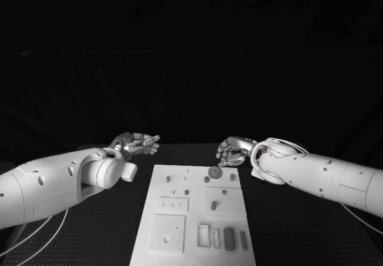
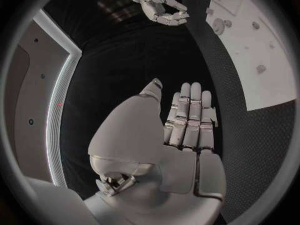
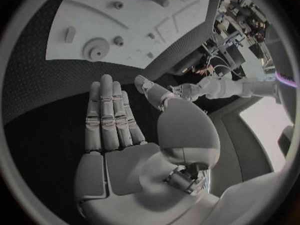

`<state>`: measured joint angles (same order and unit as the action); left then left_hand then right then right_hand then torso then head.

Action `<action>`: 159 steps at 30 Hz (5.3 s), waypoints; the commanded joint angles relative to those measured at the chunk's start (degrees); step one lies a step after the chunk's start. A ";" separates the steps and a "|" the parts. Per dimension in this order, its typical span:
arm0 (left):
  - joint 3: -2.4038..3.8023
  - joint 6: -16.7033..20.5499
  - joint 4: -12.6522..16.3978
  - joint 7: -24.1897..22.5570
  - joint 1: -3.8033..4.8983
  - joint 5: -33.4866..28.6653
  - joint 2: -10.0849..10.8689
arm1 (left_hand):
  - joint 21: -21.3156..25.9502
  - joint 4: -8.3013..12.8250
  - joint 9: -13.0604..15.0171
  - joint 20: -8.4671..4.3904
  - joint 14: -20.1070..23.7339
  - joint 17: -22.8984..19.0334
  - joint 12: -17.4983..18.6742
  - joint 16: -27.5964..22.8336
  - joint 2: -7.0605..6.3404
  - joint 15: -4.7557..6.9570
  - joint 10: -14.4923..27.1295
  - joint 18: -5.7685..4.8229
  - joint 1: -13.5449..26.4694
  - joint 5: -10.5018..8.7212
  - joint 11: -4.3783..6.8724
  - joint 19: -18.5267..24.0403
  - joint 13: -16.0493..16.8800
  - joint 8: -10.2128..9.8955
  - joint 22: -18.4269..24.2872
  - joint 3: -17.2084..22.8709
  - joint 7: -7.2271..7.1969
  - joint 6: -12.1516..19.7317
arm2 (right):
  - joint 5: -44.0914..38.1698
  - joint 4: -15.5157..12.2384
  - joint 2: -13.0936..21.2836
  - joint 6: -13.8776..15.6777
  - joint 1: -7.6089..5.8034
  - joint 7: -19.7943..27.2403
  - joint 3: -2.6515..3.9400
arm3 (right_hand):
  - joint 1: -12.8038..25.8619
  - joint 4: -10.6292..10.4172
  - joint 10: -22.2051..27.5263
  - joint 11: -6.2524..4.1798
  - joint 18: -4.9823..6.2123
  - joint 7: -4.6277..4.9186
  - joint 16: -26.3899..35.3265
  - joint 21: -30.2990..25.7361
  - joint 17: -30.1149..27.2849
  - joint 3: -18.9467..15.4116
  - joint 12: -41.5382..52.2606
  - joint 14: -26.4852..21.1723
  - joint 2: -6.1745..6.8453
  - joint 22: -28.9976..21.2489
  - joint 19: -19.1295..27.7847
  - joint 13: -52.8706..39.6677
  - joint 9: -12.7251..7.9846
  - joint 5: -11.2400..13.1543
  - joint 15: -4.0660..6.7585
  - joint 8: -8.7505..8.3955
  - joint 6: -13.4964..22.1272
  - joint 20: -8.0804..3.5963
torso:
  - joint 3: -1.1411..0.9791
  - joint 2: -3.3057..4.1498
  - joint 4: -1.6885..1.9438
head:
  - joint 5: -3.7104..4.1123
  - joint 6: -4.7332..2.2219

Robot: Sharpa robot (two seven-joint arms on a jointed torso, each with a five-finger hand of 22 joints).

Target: Assemble the parts on the task board

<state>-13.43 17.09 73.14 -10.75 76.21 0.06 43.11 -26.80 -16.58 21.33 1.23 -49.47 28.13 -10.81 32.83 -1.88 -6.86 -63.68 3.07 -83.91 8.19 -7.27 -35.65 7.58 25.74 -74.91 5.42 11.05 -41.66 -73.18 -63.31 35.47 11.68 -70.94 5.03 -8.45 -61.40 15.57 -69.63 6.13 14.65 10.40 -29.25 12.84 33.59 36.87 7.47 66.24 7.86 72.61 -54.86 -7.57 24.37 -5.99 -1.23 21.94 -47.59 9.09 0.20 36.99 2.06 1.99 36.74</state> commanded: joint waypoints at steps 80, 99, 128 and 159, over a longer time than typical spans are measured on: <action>0.60 -1.10 5.54 0.31 1.02 0.45 2.79 | 0.24 -0.10 -0.29 -0.13 -0.10 -0.56 1.29 0.36 0.00 0.03 -0.83 -0.76 0.15 0.04 -0.08 -0.55 0.11 -1.47 0.25 -1.68 0.19 -0.81 | -26.77 -2.74 -3.56 -5.81 1.06 -7.45 0.16 | -1.51 -0.83 -8.37 -4.07 0.35 -2.61 -10.89 14.21 14.80 4.54 0.90 8.62 3.30 3.69 -11.37 -14.10 0.67 2.83 5.08 -1.52 -7.15 -6.01 | 0.70 7.98 4.13 | 3.52 -0.91; 0.60 -1.08 5.65 0.42 1.02 0.45 2.89 | 0.26 -0.11 -0.31 -0.12 -0.09 -0.61 1.41 0.36 0.00 0.02 -0.86 -0.77 0.22 -0.03 -0.10 -0.56 0.12 -1.59 0.27 -1.74 0.20 -0.84 | -27.63 -3.19 -3.53 -3.14 1.24 -8.24 0.16 | -2.53 -0.85 -9.09 -4.67 0.35 -3.42 -12.27 16.30 14.96 7.82 1.01 9.05 2.30 3.65 -11.61 -17.32 1.07 2.91 5.61 -1.04 -9.53 -6.33 | 0.66 8.14 4.28 | 3.65 -1.09; 0.60 -0.88 5.48 0.35 1.03 0.45 2.88 | 0.28 -0.08 -0.32 -0.14 -0.08 -0.67 1.55 0.37 -0.03 0.03 -0.92 -0.77 0.19 -0.06 -0.10 -0.57 0.14 -1.75 0.29 -1.78 0.22 -0.86 | -29.36 -4.28 -4.11 6.38 1.18 -12.43 1.83 | -2.61 -1.73 -11.02 -5.66 0.35 -4.46 -14.90 19.61 15.76 10.72 1.33 9.73 2.63 3.67 -12.83 -20.68 1.66 3.11 6.63 -0.38 -12.18 -7.52 | 0.61 8.31 4.29 | 3.58 -1.88; 0.61 -1.24 4.82 0.36 1.03 0.44 2.09 | 0.30 -0.08 -0.33 -0.14 -0.08 -0.78 1.78 0.41 -0.09 0.03 -1.04 -0.77 -0.07 -0.10 -0.10 -0.60 0.17 -1.99 0.32 -1.83 0.24 -0.95 | -37.86 0.17 -11.02 13.06 1.90 -17.71 1.66 | -3.45 -3.53 -11.90 -6.13 0.35 -4.87 -16.81 22.45 16.02 13.37 0.93 9.79 5.02 3.66 -13.51 -22.69 2.14 3.20 7.17 -0.15 -13.04 -8.41 | 0.64 8.40 4.45 | 3.23 -2.34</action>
<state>-12.88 16.74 77.91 -10.07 77.18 0.31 45.37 -26.80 -16.57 21.10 1.04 -49.45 27.40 -9.26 33.06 -1.88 -6.85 -64.29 2.19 -83.91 8.16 -7.48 -35.84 7.69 24.14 -74.65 3.85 11.05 -42.07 -109.34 -63.35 24.55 24.44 -69.17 -12.40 -6.76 -64.93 12.14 -81.20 -0.11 14.55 6.44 -45.70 35.03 49.57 49.93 8.64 75.95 12.47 74.91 -68.36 -30.22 25.64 -2.87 5.45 21.58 -59.13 0.91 0.84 45.36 6.45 5.33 34.41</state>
